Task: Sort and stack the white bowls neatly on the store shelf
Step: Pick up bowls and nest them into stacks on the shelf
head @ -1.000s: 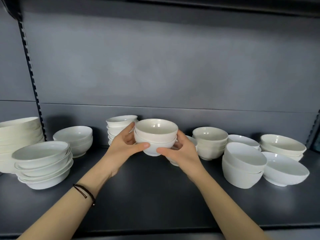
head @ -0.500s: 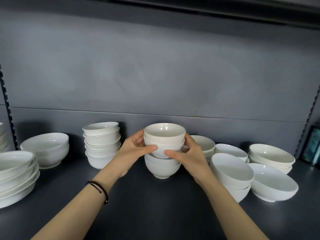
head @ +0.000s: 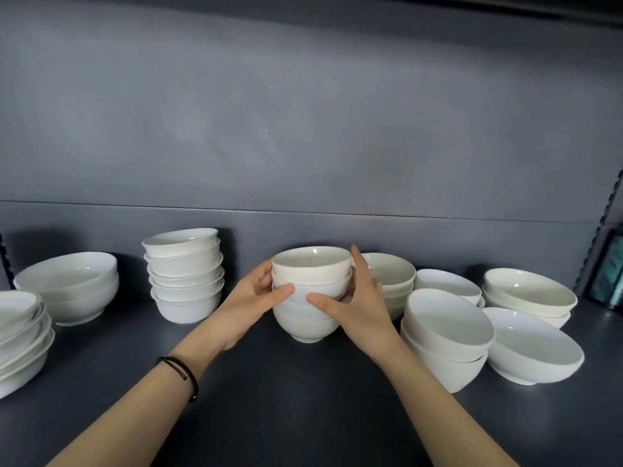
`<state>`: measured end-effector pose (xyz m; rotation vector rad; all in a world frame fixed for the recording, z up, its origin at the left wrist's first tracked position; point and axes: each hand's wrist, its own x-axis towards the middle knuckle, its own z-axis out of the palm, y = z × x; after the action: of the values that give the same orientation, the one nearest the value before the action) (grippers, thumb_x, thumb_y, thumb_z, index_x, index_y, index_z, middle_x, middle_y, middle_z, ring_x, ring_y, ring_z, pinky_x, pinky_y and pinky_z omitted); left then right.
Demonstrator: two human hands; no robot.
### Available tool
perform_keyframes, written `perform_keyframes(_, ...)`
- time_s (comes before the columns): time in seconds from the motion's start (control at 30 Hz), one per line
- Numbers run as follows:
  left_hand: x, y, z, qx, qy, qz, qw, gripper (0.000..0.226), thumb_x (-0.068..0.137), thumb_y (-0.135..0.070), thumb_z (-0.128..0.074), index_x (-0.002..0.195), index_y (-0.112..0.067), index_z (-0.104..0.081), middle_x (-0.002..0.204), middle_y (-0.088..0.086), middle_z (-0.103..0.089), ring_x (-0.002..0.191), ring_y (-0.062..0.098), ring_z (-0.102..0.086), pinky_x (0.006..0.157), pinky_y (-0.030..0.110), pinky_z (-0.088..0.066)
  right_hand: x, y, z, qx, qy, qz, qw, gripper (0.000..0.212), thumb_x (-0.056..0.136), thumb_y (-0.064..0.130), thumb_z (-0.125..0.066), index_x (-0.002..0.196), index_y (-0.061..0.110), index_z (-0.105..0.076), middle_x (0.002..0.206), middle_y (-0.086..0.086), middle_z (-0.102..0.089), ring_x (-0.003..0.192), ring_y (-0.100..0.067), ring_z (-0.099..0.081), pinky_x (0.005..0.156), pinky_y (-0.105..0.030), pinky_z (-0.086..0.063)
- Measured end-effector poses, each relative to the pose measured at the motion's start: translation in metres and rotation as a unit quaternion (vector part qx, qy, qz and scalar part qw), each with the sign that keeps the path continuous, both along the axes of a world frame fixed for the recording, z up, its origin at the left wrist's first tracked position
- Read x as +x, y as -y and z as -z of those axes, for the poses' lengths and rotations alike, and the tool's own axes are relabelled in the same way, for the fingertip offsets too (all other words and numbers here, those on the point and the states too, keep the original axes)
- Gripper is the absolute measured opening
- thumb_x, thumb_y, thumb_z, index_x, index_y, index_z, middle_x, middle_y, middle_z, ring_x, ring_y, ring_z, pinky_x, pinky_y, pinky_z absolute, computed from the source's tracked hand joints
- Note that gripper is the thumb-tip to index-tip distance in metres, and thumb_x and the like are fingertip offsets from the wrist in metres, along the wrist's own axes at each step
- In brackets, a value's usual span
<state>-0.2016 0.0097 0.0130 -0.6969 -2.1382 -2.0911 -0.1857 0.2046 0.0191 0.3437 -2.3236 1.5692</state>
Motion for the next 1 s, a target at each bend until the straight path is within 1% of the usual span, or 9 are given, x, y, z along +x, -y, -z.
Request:
perform_keyframes(0.07, 0.001, -0.001, 0.002, 0.009, 0.008, 0.0, 1.0, 0.058, 0.082, -0.025, -0.074, 0.134, -0.023, -0.048, 0.131, -0.007, -0.062, 0.124, 0.01, -0.055, 0.099, 0.025, -0.048, 0.004, -0.001, 0.002, 0.021, -0.005, 0.016, 1.0, 0.111, 0.068, 0.048, -0.082, 0.153, 0.034, -0.012, 0.129, 0.003, -0.033, 0.128, -0.012, -0.033, 0.11, -0.031, -0.033)
perform_keyframes(0.2, 0.004, 0.0, 0.003, 0.01, 0.007, -0.008, 1.0, 0.078, 0.072, -0.033, -0.075, 0.141, -0.026, -0.042, 0.137, -0.008, -0.057, 0.127, 0.01, -0.052, 0.107, 0.037, -0.042, 0.008, -0.003, 0.01, 0.092, -0.021, 0.041, 0.995, 0.113, 0.06, 0.075, -0.063, 0.152, 0.032, -0.014, 0.139, 0.0, -0.047, 0.131, -0.016, -0.042, 0.105, -0.038, -0.042)
perform_keyframes(0.33, 0.009, 0.0, 0.003, 0.003, 0.005, -0.016, 1.0, 0.08, 0.07, -0.035, -0.076, 0.141, -0.029, -0.042, 0.136, -0.009, -0.057, 0.124, 0.009, -0.055, 0.107, 0.041, -0.042, 0.007, -0.002, 0.013, 0.038, -0.022, 0.001, 0.999, 0.103, 0.074, 0.053, -0.075, 0.153, 0.031, -0.012, 0.145, 0.008, -0.046, 0.133, -0.012, -0.044, 0.108, -0.037, -0.041)
perform_keyframes(0.47, 0.014, 0.001, -0.001, 0.0, 0.02, -0.049, 0.999, 0.089, 0.066, -0.052, -0.075, 0.144, -0.039, -0.033, 0.138, -0.02, -0.051, 0.123, 0.0, -0.053, 0.109, 0.041, -0.041, 0.006, 0.0, 0.014, 0.005, -0.02, -0.021, 1.0, 0.109, 0.065, 0.061, -0.073, 0.153, 0.034, -0.014, 0.145, 0.013, -0.046, 0.131, -0.008, -0.047, 0.109, -0.038, -0.042)
perform_keyframes(0.53, 0.017, 0.003, -0.005, -0.011, 0.027, -0.067, 0.997, 0.097, 0.067, -0.057, -0.073, 0.147, -0.044, -0.021, 0.146, -0.019, -0.041, 0.129, 0.002, -0.046, 0.11, 0.041, -0.039, 0.006, 0.002, 0.014, -0.003, -0.019, -0.04, 0.999, 0.104, 0.071, 0.052, -0.077, 0.153, 0.035, -0.014, 0.145, 0.018, -0.043, 0.132, -0.006, -0.045, 0.11, -0.037, -0.042)
perform_keyframes(0.63, 0.024, 0.008, -0.009, -0.034, 0.016, -0.091, 0.995, 0.093, 0.076, -0.051, -0.073, 0.149, -0.039, -0.016, 0.149, -0.017, -0.035, 0.132, 0.006, -0.042, 0.109, 0.038, -0.04, 0.007, 0.007, 0.016, -0.006, -0.016, -0.072, 0.997, 0.099, 0.078, 0.039, -0.078, 0.153, 0.037, -0.012, 0.137, 0.034, -0.038, 0.132, -0.004, -0.044, 0.11, -0.035, -0.042)
perform_keyframes(0.77, 0.034, 0.027, -0.01, -0.063, 0.011, -0.116, 0.991, 0.09, 0.076, -0.051, -0.073, 0.147, -0.039, -0.018, 0.141, -0.02, -0.039, 0.121, 0.002, -0.05, 0.097, 0.027, -0.046, 0.01, 0.022, 0.017, -0.003, -0.002, -0.104, 0.995, 0.1, 0.078, 0.038, -0.079, 0.152, 0.041, -0.012, 0.12, 0.055, -0.037, 0.122, 0.01, -0.046, 0.105, -0.026, -0.044)
perform_keyframes(0.87, 0.046, 0.046, -0.009, -0.055, 0.016, -0.129, 0.99, 0.085, 0.079, -0.044, -0.074, 0.146, -0.04, -0.021, 0.138, -0.021, -0.041, 0.119, 0.001, -0.051, 0.09, 0.023, -0.048, 0.014, 0.038, 0.017, 0.004, 0.004, -0.127, 0.992, 0.099, 0.078, 0.038, -0.078, 0.151, 0.043, -0.012, 0.116, 0.056, -0.041, 0.116, 0.019, -0.046, 0.101, -0.021, -0.044)
perform_keyframes(1.0, 0.063, 0.067, -0.01, -0.037, 0.016, -0.151, 0.988, 0.072, 0.087, -0.024, -0.066, 0.143, -0.041, -0.023, 0.128, -0.025, -0.046, 0.117, 0.006, -0.053, 0.084, 0.018, -0.049, 0.02, 0.062, 0.016, 0.007, 0.003, -0.155, 0.988, 0.094, 0.08, 0.037, -0.077, 0.148, 0.049, -0.014, 0.126, 0.046, -0.039, 0.123, 0.005, -0.048, 0.102, -0.023, -0.044)
